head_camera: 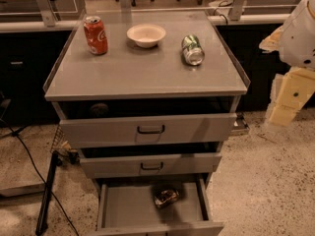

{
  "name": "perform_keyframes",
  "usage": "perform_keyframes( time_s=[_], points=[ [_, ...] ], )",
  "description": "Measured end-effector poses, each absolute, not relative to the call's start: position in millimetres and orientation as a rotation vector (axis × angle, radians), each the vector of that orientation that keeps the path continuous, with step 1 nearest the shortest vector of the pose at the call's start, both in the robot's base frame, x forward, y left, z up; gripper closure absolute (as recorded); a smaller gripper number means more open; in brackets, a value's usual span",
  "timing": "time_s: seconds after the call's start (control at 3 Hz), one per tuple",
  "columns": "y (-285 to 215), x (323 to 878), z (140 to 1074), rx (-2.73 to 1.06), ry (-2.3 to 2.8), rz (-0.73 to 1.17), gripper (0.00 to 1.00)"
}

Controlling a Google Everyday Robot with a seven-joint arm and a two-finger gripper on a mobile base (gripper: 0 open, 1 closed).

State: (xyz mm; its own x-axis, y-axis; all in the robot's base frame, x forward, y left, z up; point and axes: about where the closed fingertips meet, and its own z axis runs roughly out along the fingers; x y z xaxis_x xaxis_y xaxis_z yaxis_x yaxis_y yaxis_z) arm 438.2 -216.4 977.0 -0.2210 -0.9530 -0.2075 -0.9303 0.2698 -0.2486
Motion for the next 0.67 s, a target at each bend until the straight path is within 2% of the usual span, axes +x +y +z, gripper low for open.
perform_keyframes(
  time_s=[0.67],
  points=[
    [-213, 436, 965, -1.713, 2.227, -0.073, 0.00]
  ],
)
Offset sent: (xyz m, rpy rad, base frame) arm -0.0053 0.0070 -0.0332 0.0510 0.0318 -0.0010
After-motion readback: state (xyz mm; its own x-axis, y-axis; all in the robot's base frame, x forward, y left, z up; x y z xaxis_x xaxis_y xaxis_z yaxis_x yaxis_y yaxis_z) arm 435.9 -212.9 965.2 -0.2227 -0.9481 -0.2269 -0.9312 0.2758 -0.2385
